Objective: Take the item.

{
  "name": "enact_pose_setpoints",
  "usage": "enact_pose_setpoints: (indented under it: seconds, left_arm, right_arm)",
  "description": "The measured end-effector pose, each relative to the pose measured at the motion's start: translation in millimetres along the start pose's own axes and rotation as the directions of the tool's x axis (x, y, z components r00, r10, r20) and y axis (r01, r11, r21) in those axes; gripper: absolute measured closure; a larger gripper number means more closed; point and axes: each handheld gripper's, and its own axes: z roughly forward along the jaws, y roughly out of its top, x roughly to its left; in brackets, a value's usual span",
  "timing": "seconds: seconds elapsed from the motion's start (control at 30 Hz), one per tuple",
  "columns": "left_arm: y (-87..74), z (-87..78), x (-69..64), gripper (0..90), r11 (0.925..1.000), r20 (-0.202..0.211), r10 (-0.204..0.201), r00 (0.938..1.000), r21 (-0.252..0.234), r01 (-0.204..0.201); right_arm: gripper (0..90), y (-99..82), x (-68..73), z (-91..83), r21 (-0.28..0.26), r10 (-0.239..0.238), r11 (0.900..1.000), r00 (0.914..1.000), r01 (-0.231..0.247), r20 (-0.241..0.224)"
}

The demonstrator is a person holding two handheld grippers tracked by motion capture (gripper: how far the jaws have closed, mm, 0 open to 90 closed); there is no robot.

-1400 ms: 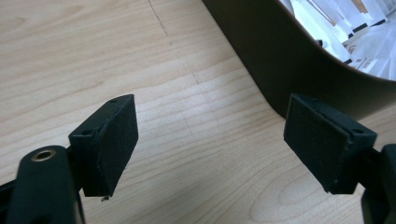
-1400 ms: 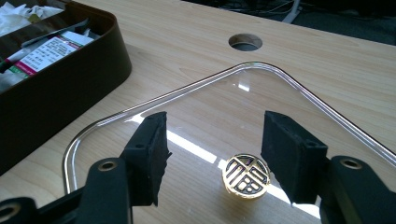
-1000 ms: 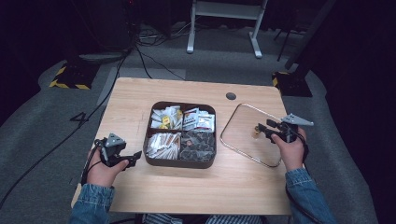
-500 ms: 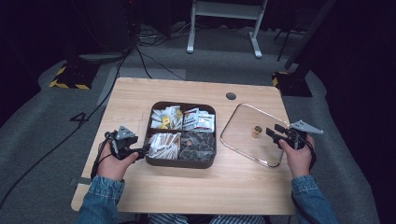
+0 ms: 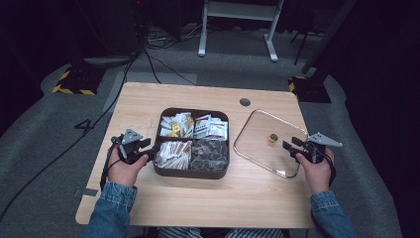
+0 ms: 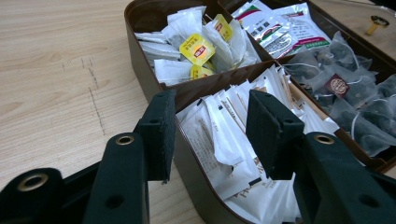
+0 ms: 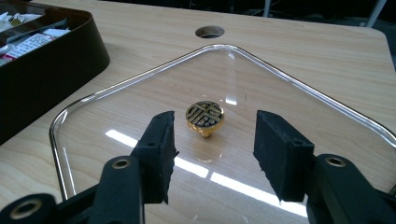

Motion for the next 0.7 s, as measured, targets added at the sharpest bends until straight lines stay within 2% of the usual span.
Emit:
enact_pose_setpoints:
  seconds: [0.1,0.23,0.4,0.5,0.7]
  left_arm:
    - [1.2,6.8,-1.3,56.5,1.0000,0.025,-0.006,0.9997,-0.007,0.007]
    - [5.5,16.9,-4.6,61.0,0.9999,0.033,0.014,0.9994,-0.002,-0.014]
    - [6.9,32.0,-10.1,67.8,0.9960,0.023,0.072,0.9971,0.052,-0.073]
    - [6.5,38.4,-11.8,71.6,0.9935,0.014,0.071,0.9974,0.089,-0.072]
    - [5.1,47.1,-12.4,73.0,0.9835,-0.010,0.078,0.9969,0.164,-0.076]
  right_arm:
    - [48.3,-2.4,0.1,-1.9,0.010,0.009,0.9999,0.9999,-0.009,-0.009]
    - [48.5,-7.8,-0.9,-6.6,0.021,0.001,0.9998,1.0000,-0.001,0.001]
    - [48.1,-10.9,-5.0,-15.9,0.016,0.023,0.9996,0.9997,-0.023,0.014]
    - [47.9,-12.6,-5.7,-19.5,0.015,0.023,0.9996,0.9995,-0.023,0.020]
    - [46.7,-15.3,-5.7,-23.8,0.016,0.023,0.9996,0.9995,-0.024,0.023]
